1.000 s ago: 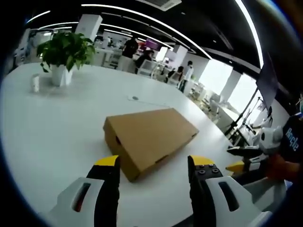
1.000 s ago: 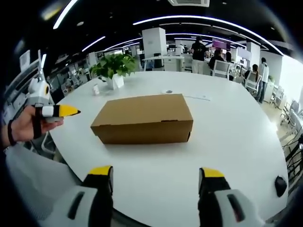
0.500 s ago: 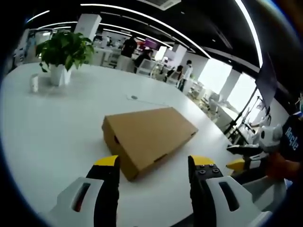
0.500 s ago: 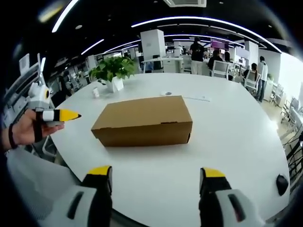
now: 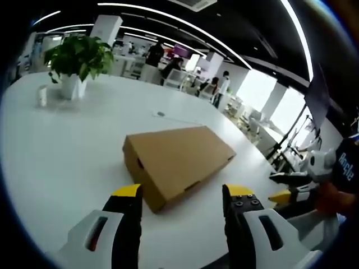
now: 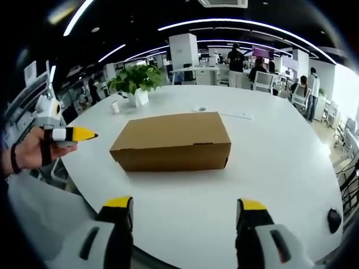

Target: Operate the shoe box by opening the lid, removing the specified soft item, and placing it in the target area until the item is outside and the box remains undamaged.

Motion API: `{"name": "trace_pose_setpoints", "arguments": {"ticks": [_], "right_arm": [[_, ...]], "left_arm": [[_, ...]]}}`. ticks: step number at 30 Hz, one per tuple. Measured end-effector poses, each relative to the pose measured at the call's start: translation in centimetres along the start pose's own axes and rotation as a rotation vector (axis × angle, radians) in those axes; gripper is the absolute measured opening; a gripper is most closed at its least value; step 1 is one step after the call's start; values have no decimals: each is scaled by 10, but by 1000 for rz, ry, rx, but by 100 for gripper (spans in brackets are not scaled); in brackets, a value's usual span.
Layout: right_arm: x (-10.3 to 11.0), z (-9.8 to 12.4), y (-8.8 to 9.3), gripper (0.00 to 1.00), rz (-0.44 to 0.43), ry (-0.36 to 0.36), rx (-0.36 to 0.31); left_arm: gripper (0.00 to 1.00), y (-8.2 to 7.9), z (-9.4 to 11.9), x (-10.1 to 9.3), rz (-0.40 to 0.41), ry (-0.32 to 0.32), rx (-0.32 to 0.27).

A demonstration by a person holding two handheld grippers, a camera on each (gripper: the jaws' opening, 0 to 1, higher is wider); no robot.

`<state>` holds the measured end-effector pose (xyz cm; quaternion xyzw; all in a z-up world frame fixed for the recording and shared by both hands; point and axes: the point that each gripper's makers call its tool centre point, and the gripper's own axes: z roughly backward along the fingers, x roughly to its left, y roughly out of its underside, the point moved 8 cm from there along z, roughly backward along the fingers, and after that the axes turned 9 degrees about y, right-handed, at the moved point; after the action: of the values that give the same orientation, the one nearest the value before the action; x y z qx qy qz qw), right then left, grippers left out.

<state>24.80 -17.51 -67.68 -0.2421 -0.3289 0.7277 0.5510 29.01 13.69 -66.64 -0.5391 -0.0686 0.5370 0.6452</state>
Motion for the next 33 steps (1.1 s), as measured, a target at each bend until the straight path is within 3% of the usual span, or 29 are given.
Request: {"name": "trace_pose_setpoints", "arguments": {"ticks": [10,18,23,33], "right_arm": [[2,-2,2,72,-3,-14,21],[2,-4,0,73,19,-30,35],[-4,-3,-5,73,-18,-44,21],[-21,-25,-12,72,-29,-52,21]], "left_arm": [[58,-1,1,2,7,-9,2],[58,3,-4,2,1,-6,35],[57,8,-5,0,0,-2,65],[57,13,-8,1,3,-2,97]]}}
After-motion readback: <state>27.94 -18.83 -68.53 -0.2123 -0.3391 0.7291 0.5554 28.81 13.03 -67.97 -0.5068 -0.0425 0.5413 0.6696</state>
